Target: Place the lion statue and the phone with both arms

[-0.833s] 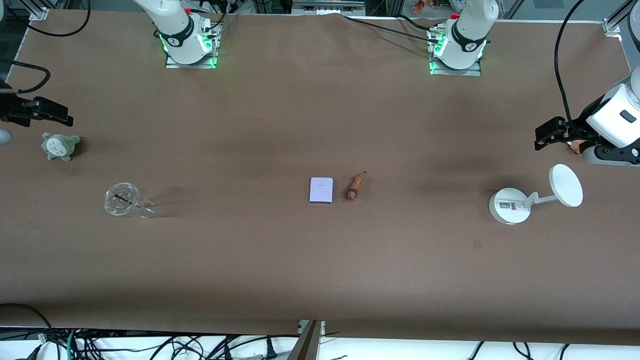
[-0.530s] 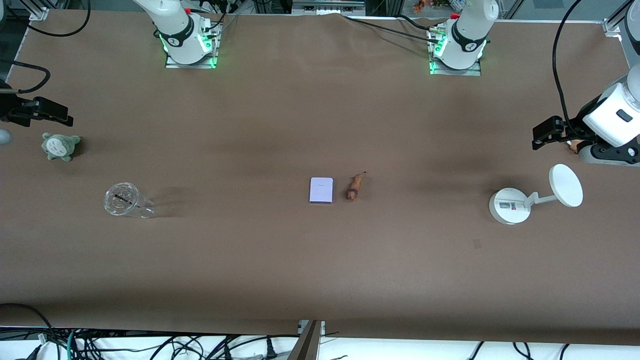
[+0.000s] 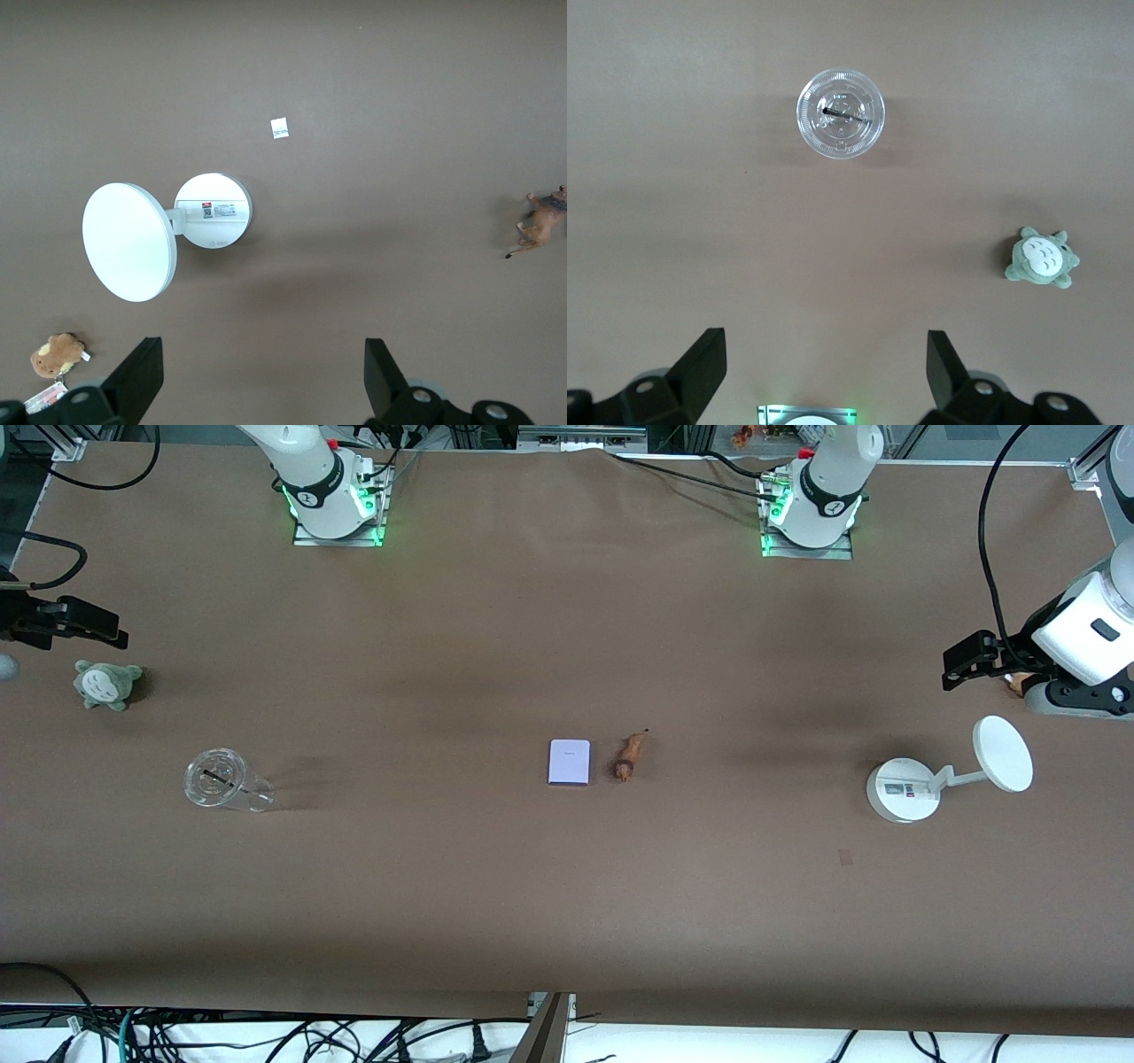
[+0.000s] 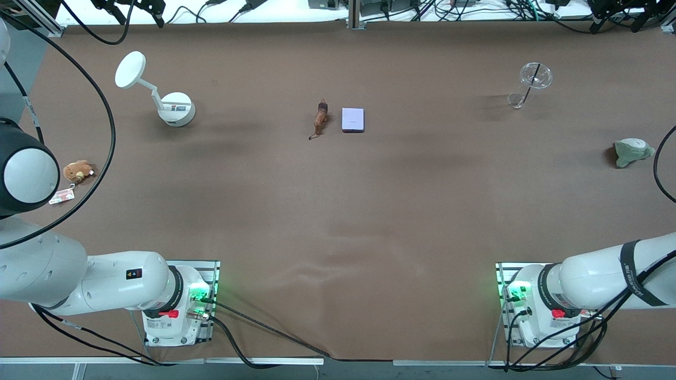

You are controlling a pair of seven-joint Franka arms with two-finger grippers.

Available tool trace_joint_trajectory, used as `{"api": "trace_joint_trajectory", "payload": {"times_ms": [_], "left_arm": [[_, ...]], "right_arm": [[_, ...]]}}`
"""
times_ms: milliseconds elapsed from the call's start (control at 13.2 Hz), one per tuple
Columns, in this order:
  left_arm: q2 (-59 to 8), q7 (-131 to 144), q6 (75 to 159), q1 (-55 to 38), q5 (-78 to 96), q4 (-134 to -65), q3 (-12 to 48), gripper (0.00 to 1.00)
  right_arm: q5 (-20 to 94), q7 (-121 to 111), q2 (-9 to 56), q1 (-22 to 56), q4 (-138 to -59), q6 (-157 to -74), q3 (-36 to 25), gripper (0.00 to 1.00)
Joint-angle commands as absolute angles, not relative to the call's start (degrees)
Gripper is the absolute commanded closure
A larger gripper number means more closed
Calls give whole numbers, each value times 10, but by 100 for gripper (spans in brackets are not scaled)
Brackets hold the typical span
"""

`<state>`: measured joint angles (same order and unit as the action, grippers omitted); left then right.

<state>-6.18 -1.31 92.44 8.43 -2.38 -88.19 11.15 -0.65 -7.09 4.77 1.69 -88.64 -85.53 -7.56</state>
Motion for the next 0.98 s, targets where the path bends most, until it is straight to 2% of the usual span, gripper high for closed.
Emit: {"api": "trace_joint_trajectory", "payload": {"times_ms": [0, 909], "left_arm": [[-56, -17, 918, 84, -36, -879, 113, 0], [-55, -17, 914, 84, -36, -879, 114, 0]], "right_arm": [[-6, -73, 54, 12, -872, -851, -70, 0], [15, -71, 113, 37, -855, -872, -66, 0]]}}
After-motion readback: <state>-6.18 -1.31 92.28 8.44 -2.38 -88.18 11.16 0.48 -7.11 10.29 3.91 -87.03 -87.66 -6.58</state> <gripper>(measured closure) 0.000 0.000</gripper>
